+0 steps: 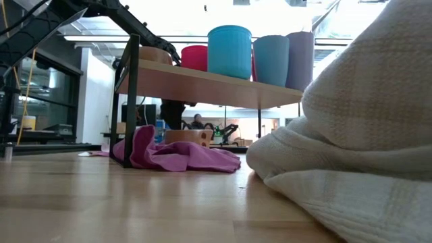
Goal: Stack small to large cups/mugs on shelf
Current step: Put the brown mug on the shelf
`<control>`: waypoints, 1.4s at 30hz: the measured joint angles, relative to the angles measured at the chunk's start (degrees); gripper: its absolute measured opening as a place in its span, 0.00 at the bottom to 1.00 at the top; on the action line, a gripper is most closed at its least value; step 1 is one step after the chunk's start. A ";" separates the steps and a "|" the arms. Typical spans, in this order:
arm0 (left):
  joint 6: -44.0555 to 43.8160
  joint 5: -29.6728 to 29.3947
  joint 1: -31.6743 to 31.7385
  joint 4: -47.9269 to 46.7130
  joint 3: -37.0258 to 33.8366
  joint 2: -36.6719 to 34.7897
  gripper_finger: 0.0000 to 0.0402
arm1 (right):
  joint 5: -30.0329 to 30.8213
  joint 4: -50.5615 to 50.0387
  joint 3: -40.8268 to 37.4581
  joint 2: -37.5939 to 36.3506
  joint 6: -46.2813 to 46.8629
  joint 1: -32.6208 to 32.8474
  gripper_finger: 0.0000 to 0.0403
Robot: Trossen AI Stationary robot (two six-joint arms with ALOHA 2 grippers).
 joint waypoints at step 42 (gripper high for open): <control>2.92 -4.05 -0.37 -6.76 9.68 -0.04 0.02 | -0.02 -0.02 0.00 0.00 -0.65 0.02 0.00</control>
